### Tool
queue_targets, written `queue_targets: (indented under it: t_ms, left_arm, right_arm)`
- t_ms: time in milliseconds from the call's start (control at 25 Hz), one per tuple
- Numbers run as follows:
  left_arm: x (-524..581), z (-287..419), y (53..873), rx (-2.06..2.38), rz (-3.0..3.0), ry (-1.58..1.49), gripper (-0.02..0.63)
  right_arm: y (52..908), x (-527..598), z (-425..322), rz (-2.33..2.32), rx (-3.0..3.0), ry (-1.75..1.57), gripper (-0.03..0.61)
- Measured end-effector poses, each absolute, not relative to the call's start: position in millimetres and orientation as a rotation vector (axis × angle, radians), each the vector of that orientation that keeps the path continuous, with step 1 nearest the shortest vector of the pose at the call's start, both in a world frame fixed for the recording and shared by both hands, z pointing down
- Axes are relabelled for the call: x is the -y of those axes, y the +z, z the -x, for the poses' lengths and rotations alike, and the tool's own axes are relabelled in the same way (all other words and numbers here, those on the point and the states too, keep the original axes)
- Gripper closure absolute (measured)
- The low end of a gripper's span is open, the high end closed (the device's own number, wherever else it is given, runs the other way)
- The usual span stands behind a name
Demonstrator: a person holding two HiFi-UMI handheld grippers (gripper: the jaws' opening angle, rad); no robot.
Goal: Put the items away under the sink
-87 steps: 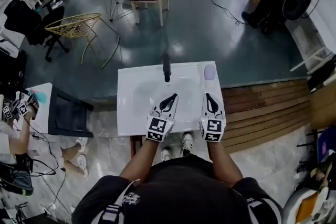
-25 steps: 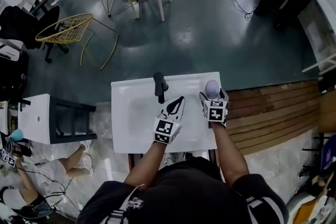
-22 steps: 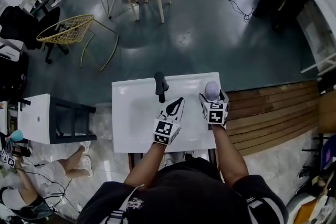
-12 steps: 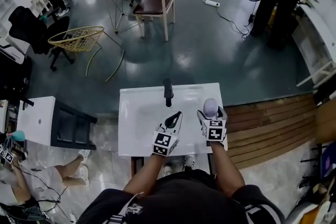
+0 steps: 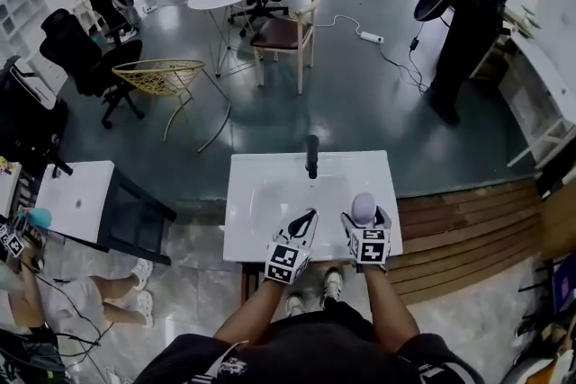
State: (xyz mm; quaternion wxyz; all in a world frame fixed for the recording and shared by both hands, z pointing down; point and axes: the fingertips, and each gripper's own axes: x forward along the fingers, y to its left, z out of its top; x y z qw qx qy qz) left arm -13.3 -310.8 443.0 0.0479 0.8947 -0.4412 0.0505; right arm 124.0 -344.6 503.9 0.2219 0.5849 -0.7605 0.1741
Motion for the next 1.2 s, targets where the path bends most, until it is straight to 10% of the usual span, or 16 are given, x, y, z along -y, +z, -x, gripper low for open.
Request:
queue_targets:
  t_ms: [1200]
  left_arm:
    - [80, -25, 433, 1.538, -2.648, 0.108, 0.607]
  right_arm:
    - [490, 108, -138, -1.438, 2.292, 0.406, 0.124]
